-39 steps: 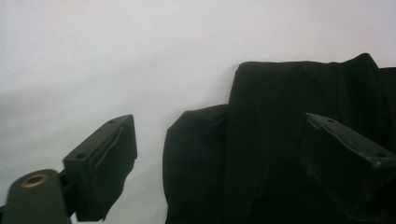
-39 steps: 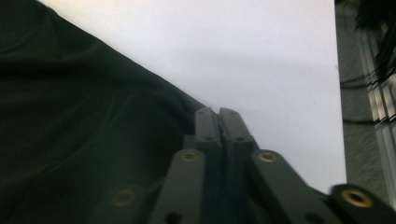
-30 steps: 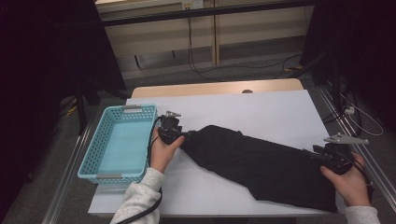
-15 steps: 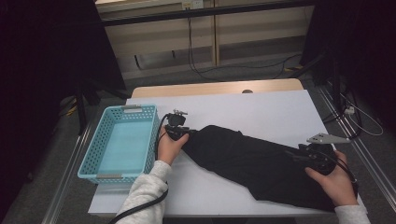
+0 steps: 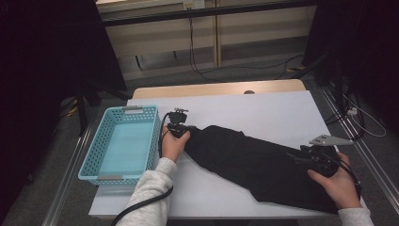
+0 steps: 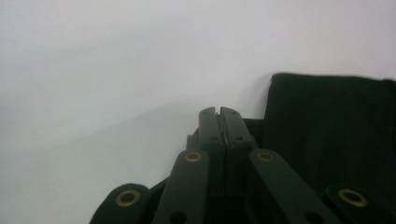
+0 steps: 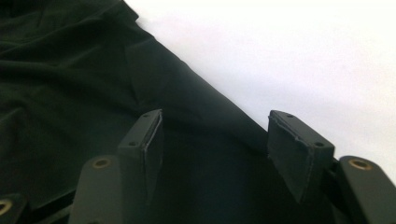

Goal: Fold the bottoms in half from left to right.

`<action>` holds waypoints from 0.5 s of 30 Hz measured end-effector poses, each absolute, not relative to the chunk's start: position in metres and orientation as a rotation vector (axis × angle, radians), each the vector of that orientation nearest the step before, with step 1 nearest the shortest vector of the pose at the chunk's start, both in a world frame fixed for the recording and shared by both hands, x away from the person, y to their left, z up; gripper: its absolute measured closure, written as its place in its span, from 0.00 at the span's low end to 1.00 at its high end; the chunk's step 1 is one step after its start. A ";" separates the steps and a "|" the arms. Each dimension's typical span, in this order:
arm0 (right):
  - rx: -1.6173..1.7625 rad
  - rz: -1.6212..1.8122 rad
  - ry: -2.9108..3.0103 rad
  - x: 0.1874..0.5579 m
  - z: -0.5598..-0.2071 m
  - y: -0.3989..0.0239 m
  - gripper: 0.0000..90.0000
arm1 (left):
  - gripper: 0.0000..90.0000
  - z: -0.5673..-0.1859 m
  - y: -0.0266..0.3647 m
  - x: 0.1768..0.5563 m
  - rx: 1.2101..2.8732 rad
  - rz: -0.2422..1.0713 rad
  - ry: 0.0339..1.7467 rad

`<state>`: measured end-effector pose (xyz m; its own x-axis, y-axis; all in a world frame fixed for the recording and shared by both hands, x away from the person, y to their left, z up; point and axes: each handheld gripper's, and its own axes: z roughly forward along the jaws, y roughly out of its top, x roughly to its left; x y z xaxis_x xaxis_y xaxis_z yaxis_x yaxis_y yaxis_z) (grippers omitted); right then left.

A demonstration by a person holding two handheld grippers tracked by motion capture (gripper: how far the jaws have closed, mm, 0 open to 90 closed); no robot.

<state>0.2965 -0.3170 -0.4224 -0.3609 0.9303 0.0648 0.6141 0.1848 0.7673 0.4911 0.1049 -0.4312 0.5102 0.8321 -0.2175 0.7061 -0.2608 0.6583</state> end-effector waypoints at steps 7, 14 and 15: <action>1.443 1.021 2.062 0.297 -0.423 -0.315 0.40 | 0.98 -0.428 0.114 0.506 1.936 0.213 1.306; 1.434 1.022 2.076 0.297 -0.424 -0.314 0.39 | 0.66 -0.424 0.114 0.498 1.978 0.250 1.289; 1.434 1.021 2.077 0.297 -0.424 -0.314 0.39 | 0.62 -0.425 0.112 0.496 1.999 0.233 1.275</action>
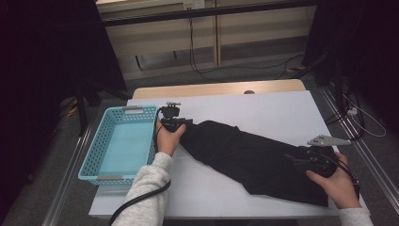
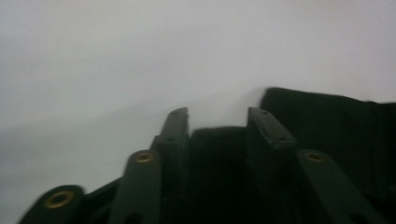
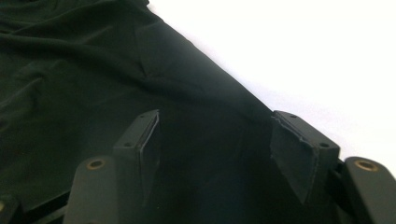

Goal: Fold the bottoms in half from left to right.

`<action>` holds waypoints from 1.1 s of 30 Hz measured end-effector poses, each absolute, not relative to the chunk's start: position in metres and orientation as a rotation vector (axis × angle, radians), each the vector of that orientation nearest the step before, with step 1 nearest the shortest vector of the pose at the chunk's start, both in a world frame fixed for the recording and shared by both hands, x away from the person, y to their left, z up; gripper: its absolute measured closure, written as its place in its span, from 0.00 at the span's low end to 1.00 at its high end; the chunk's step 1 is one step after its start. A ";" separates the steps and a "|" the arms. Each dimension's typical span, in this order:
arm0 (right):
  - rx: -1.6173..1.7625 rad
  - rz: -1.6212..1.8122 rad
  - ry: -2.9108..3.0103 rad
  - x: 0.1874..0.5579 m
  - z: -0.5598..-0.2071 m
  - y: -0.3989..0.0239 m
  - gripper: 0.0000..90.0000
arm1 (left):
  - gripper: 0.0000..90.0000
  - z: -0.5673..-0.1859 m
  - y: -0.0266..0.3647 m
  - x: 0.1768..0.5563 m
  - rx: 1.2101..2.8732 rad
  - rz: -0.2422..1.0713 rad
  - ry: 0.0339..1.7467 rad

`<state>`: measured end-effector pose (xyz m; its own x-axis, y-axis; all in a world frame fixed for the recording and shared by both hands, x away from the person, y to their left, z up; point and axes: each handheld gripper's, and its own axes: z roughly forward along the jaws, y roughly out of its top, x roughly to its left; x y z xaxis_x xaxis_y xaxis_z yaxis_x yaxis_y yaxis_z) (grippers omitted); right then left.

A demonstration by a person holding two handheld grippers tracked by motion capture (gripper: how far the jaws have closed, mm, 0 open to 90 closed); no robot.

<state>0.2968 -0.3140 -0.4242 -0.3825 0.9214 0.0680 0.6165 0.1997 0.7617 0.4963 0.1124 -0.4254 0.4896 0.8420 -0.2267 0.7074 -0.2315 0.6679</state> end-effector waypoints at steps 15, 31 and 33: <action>1.438 1.011 2.088 0.298 -0.426 -0.314 0.38 | 0.99 -0.442 0.100 0.489 2.098 0.096 1.244; 1.440 1.030 2.089 0.298 -0.427 -0.313 0.36 | 1.00 -0.408 0.133 0.456 2.017 0.154 1.265; 1.436 1.040 2.090 0.298 -0.426 -0.312 0.36 | 1.00 -0.410 0.137 0.452 2.013 0.172 1.280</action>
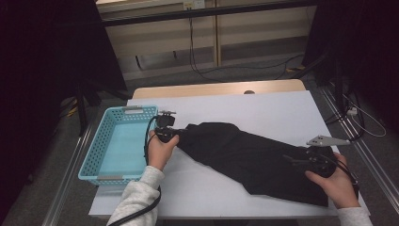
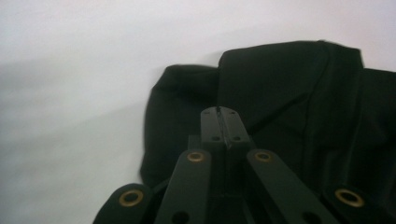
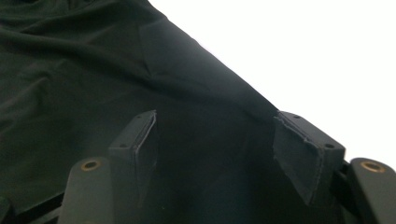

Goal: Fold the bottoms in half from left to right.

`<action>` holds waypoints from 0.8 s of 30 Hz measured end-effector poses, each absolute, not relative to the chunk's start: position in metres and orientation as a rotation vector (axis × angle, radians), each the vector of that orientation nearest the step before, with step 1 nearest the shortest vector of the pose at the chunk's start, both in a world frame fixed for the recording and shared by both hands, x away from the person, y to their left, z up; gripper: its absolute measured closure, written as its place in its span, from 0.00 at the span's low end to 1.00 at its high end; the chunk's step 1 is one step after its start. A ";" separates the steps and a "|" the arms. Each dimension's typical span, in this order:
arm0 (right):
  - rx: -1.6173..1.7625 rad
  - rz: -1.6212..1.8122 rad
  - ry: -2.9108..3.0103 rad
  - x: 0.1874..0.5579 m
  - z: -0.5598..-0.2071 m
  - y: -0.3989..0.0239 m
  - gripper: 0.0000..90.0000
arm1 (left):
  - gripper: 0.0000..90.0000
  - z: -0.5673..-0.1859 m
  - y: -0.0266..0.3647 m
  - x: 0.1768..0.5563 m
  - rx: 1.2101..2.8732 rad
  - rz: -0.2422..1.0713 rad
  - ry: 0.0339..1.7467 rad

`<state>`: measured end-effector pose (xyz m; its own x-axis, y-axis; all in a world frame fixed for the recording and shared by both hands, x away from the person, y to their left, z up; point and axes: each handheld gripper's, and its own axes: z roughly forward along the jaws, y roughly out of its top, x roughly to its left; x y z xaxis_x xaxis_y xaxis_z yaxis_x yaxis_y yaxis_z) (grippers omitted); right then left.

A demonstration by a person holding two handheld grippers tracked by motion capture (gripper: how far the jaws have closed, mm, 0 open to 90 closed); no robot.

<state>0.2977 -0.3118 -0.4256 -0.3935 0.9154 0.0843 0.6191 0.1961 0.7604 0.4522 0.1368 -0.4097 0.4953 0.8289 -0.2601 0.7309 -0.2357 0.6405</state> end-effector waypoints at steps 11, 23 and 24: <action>1.433 1.052 2.094 0.299 -0.426 -0.308 0.36 | 0.45 -0.425 0.134 0.445 2.023 0.236 1.231; 1.434 1.046 2.095 0.298 -0.426 -0.311 0.34 | 0.79 -0.438 0.132 0.437 2.117 0.198 1.297; 1.436 1.046 2.087 0.298 -0.426 -0.312 0.34 | 0.82 -0.437 0.132 0.437 2.117 0.196 1.307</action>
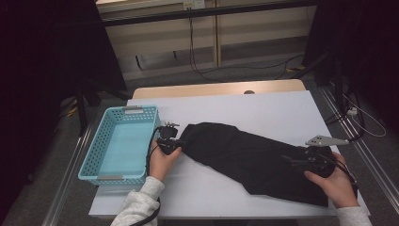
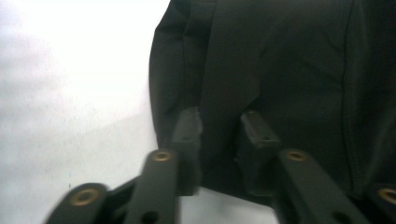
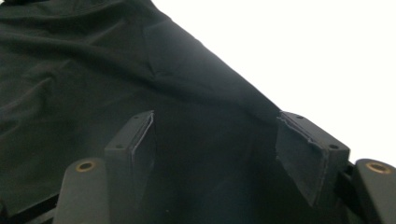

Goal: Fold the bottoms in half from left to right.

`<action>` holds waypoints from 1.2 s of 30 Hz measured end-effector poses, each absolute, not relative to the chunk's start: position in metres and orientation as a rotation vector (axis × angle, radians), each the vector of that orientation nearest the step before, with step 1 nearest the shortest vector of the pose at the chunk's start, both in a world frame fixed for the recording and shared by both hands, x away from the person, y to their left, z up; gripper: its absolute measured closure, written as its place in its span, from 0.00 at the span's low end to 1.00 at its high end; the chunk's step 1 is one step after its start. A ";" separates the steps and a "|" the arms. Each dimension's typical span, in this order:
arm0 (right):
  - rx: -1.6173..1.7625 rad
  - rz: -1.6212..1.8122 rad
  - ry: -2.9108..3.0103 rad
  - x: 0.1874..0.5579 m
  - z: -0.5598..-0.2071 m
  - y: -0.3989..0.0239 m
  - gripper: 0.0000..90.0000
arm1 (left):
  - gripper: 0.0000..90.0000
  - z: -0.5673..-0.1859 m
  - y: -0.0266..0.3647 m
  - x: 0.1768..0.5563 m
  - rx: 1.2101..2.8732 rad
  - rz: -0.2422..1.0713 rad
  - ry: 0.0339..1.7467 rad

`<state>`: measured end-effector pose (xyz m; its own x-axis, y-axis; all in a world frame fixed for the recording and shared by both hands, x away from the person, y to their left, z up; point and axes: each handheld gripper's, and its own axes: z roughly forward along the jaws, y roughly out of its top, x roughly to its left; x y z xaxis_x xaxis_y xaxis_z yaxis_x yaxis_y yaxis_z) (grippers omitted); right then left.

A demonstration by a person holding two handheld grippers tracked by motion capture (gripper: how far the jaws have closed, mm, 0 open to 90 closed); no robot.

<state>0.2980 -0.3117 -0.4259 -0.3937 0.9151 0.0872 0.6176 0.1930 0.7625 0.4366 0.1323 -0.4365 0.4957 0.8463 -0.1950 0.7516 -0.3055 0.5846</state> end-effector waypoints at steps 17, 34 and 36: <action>1.427 1.056 2.080 0.297 -0.422 -0.312 0.33 | 0.94 -0.390 0.157 0.422 2.021 0.182 1.344; 1.397 1.065 2.102 0.300 -0.421 -0.305 0.32 | 0.54 -0.407 0.130 0.448 2.033 0.257 1.307; 1.396 1.064 2.107 0.300 -0.421 -0.304 0.32 | 0.51 -0.414 0.126 0.455 2.034 0.261 1.323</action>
